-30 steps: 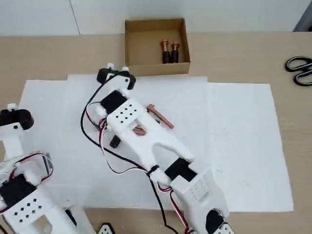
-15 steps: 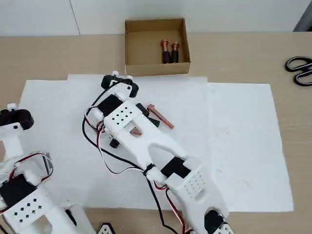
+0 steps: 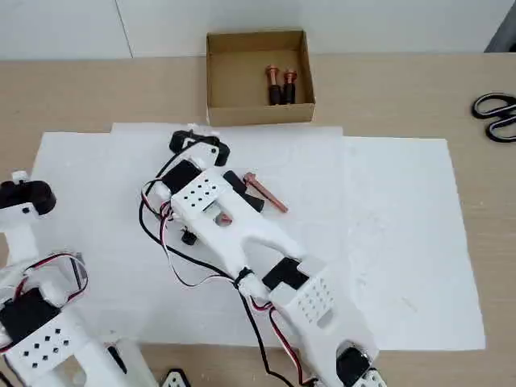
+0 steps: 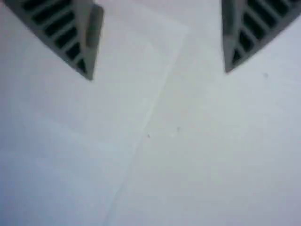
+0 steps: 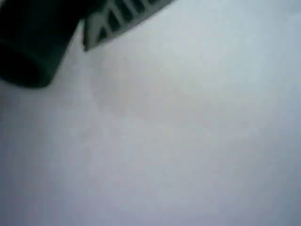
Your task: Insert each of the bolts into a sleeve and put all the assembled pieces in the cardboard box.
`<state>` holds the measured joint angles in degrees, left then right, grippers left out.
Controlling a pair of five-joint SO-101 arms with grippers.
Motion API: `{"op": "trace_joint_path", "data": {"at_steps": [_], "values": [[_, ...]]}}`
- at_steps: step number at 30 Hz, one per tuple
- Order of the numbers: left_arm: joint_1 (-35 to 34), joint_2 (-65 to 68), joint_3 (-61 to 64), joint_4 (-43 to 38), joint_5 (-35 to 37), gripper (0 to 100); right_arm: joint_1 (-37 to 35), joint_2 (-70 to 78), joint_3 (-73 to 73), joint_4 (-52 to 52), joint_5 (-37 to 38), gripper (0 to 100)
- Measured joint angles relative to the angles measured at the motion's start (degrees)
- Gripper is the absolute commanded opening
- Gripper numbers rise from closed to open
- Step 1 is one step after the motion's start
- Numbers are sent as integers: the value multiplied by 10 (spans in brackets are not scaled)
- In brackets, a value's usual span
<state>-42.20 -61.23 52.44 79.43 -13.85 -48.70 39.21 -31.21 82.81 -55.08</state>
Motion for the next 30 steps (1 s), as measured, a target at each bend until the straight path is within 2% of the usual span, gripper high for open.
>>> {"op": "trace_joint_path", "data": {"at_steps": [7, 14, 25, 30], "values": [[0, 0, 0, 0, 0, 172, 0, 5, 0, -1, 0, 178], [0, 0, 0, 0, 0, 172, 3, 5, 0, 2, 0, 6], [0, 0, 0, 0, 0, 172, 4, 4, 0, 5, 0, 5], [0, 0, 0, 0, 0, 172, 3, -51, 0, 30, 0, 4]]}}
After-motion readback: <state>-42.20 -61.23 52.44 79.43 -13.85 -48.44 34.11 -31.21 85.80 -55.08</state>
